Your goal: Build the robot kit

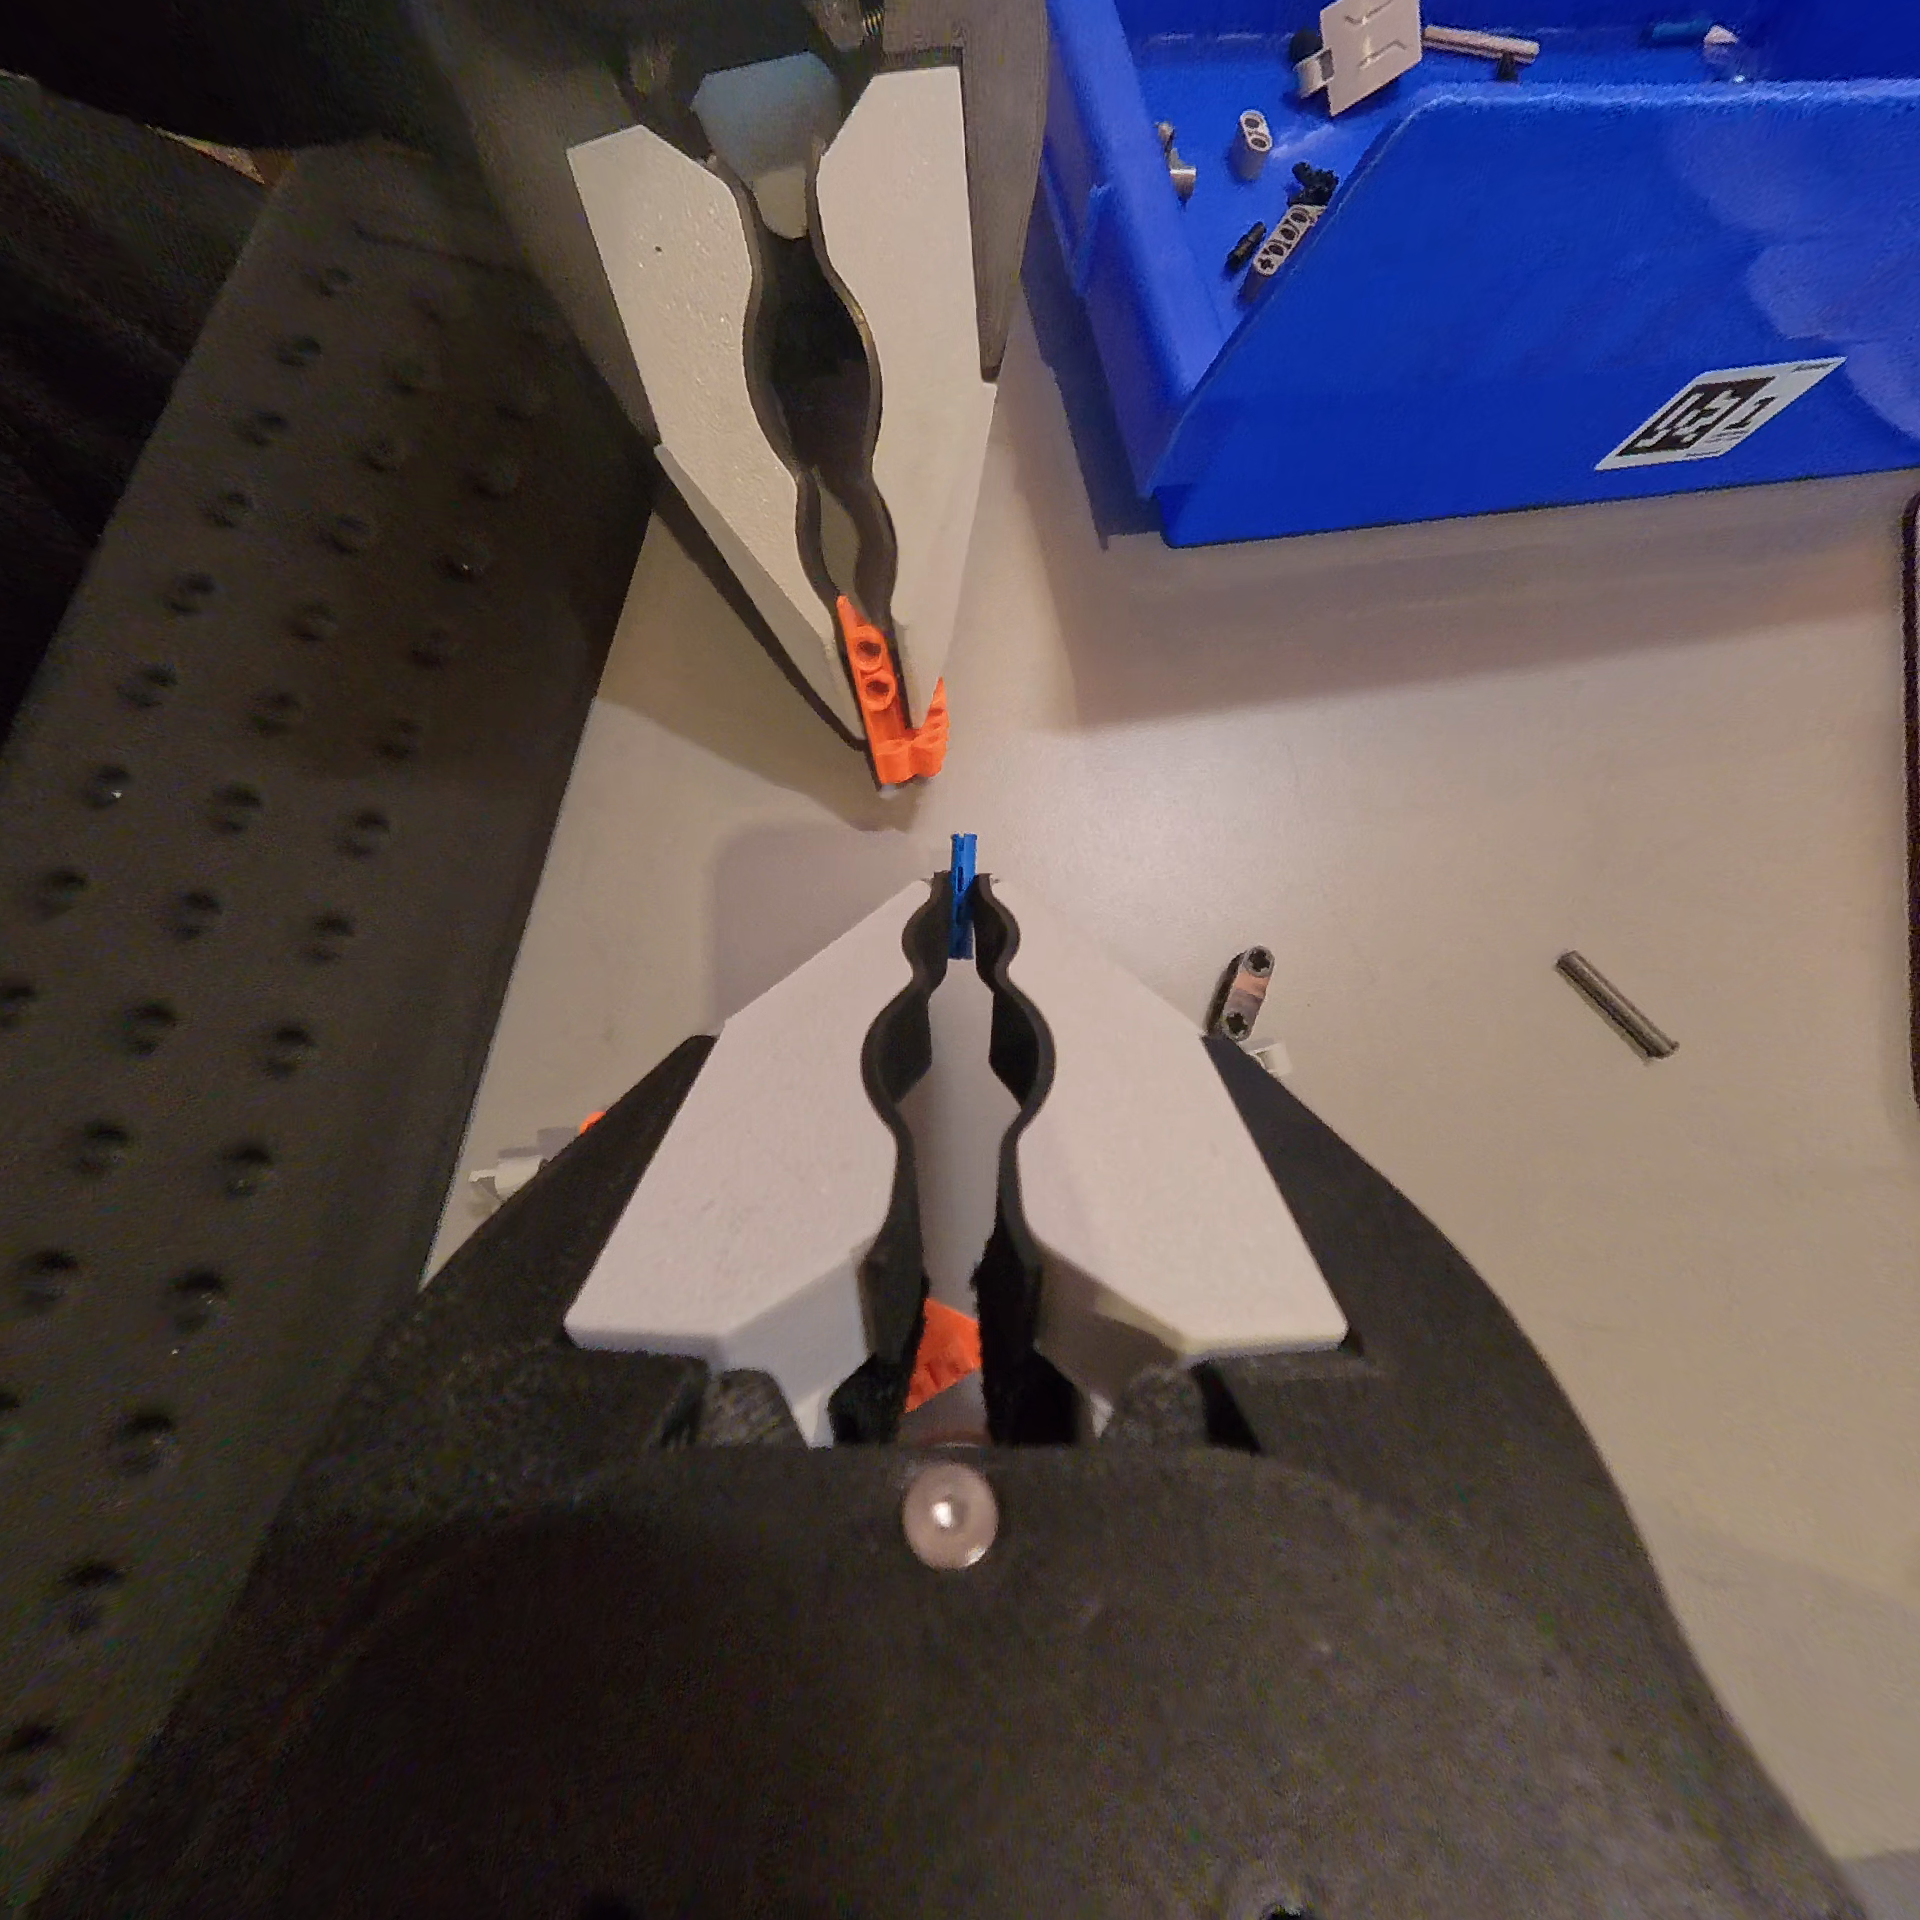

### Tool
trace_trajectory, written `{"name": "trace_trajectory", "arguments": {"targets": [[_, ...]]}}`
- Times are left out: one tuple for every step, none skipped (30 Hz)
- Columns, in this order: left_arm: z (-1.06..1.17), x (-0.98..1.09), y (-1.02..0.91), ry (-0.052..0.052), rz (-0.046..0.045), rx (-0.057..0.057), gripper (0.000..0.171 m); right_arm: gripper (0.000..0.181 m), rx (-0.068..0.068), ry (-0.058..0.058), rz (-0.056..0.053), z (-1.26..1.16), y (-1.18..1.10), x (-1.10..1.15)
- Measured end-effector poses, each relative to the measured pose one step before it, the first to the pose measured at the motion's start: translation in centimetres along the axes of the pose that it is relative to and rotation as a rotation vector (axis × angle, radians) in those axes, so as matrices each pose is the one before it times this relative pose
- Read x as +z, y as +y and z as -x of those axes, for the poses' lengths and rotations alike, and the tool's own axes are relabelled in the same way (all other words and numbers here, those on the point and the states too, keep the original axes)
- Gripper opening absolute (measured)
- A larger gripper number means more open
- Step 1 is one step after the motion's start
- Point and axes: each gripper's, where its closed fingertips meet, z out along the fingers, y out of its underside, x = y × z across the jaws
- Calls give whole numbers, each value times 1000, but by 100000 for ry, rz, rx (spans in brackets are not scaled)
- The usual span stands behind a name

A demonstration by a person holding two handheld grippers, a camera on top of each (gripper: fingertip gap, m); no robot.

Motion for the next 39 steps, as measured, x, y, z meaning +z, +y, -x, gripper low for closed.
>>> {"name": "trace_trajectory", "arguments": {"targets": [[-83,38,-36,841,-48,-290,4,1,-68,-6,228,10,42,30],[-49,22,-19,787,51,-517,4,1,-104,6,182,0,38,17],[-16,-2,4,665,69,-399,5,1,-141,80,212,-1,37,4],[-24,-18,7,645,-30,-463,5,1,-179,134,278,-6,44,15],[2,-9,19,357,93,-494,5,1,-200,128,265,7,44,12],[-52,-14,37,547,208,-351,5,1,-172,135,214,-6,28,13],[3,-37,47,323,151,-650,5,1,-112,37,115,10,22,-3],[69,-57,55,-113,47,-564,5,1,-24,-5,-36,-1,-5,3],[82,-58,62,-357,58,-214,5,1,27,3,-55,2,-8,4],[24,-62,60,-130,72,-82,5,1,42,18,38,-6,23,9],[49,-55,67,-247,203,-124,6,1,93,18,73,-24,37,15],[126,-57,88,-637,207,-259,5,1,177,32,65,-24,30,23],[153,-67,98,-632,279,-597,5,1,159,41,70,-18,27,25],[62,-78,81,-44,135,-594,5,1,73,155,150,-22,31,24],[55,-73,73,86,60,-631,5,1,35,150,188,-13,24,3],[67,-77,71,-152,78,-425,6,1,63,111,69,-6,0,4],[53,-64,69,-168,-46,-5,6,1,18,58,-114,9,-37,-1],[33,-42,31,1,-159,-243,6,1,57,69,13,-10,-4,6],[35,-23,23,-71,-24,-159,6,1,55,54,102,-6,23,13],[15,1,1,17,-37,-140,6,1,88,-143,-2,9,37,37],[39,9,-3,-106,17,117,5,1,160,-168,38,-3,51,43],[66,13,-1,-372,0,499,5,1,162,20,178,-38,81,38],[15,5,-12,29,73,302,5,1,231,55,201,-48,80,27],[21,5,2,-3,79,249,5,1,270,-69,38,-27,42,11],[108,13,16,-621,-19,147,5,1,246,-181,73,12,22,2],[28,-5,-13,124,-258,-711,4,1,342,-138,405,15,37,10],[50,-50,-46,230,-560,-831,4,1,338,-540,562,80,54,45],[50,-140,-252,357,-1923,-1096,4,1,438,-1019,911,155,123,83],[-40,-206,-501,1300,-3471,-2060,4,1,378,-549,1037,99,140,100],[-168,-244,-650,2305,-4308,-2530,4,1,552,-340,1205,61,153,113],[-212,-268,-777,2557,-5146,-2516,5,1,430,-472,1028,92,126,124],[-280,-296,-898,3355,-6027,-2866,5,1,91,-140,508,51,39,74],[-318,-332,-982,3937,-6540,-3814,5,1,375,-153,475,53,21,49],[-298,-367,-1053,3960,-6879,-3919,5,1,493,-221,161,48,-11,6],[-380,-385,-1112,4240,-7285,-3152,5,1,166,-196,-544,56,-127,-52],[-572,-369,-1135,5118,-7214,-2790,5,1,107,-303,-844,77,-190,-94],[-396,-311,-974,3768,-6149,-2322,5,1,369,-151,-933,54,-225,-122],[-263,-230,-722,2865,-4699,-1909,4,1,596,-469,-1483,89,-313,-156],[-275,-180,-534,2995,-3691,-2121,4,1,808,-1131,-2370,183,-455,-210]]}}
